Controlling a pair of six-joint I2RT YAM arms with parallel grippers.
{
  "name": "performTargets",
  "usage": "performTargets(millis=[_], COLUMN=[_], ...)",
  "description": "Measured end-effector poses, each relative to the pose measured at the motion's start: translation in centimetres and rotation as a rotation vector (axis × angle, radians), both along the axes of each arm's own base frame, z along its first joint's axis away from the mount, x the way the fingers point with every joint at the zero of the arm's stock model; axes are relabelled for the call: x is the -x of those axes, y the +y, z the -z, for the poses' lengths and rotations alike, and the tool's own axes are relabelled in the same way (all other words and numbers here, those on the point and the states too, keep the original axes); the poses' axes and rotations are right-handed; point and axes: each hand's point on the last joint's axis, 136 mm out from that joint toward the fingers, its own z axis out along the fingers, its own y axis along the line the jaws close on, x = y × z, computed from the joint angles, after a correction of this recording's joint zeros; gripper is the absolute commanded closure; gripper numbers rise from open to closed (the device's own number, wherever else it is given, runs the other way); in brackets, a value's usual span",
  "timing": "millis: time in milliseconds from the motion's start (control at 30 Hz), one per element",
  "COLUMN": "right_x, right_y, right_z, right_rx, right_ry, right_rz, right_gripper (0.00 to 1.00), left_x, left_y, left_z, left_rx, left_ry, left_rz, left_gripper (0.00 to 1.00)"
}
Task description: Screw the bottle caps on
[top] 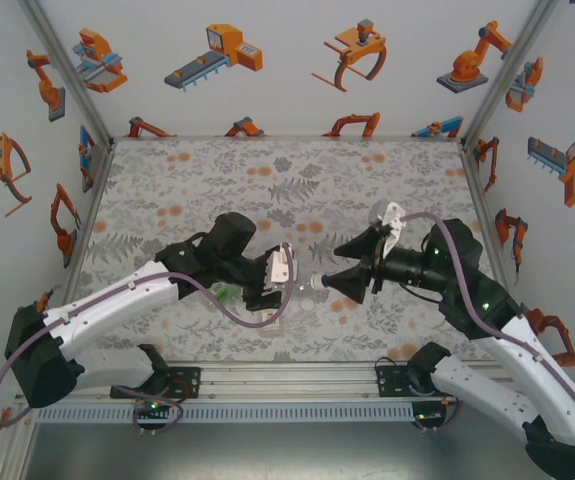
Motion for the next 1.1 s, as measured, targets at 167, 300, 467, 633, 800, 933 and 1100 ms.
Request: performTargets(millis=[167,300,467,633,800,933,1100], right_x=[1.8,2.2,2.0,1.8,1.8,1.8,1.8], right_y=[0.3,0.6,0.8,1.0,1.1,1.2,1.3], right_z=[1.5,2.8,3.8,3.6,3.8,3.8,3.8], right_rx=[0.034,0.049,0.06,0.053,0.045,0.043,0.035], right_ry=[-0.113,-0.137,-0.153,-0.163,-0.171,-0.17,-0.175], right_rz=[-0.119,-0.164,-0.169,-0.17,-0.175,-0.182,-0.185], right_gripper=[0.4,0.44,0.49,0.52,0.54,0.57,0.59], left_x=[0.7,0.9,1.1,0.9,0.7,0.7,0.6], left_y=[0.1,0.1,0.3,0.3,0.1,0.1,0.1], left_z=[0.0,0.0,0.2,0.1,0.0,0.1,0.2], left_rx=[0.0,0.0,-0.011,-0.01,-0.007,-0.009,-0.01], left_ry=[0.029,0.038,0.049,0.054,0.068,0.075,0.082], left_rz=[0.024,0.032,0.034,0.031,0.028,0.03,0.028], left_gripper=[1.0,1.0,1.0,1.0,1.0,1.0,1.0])
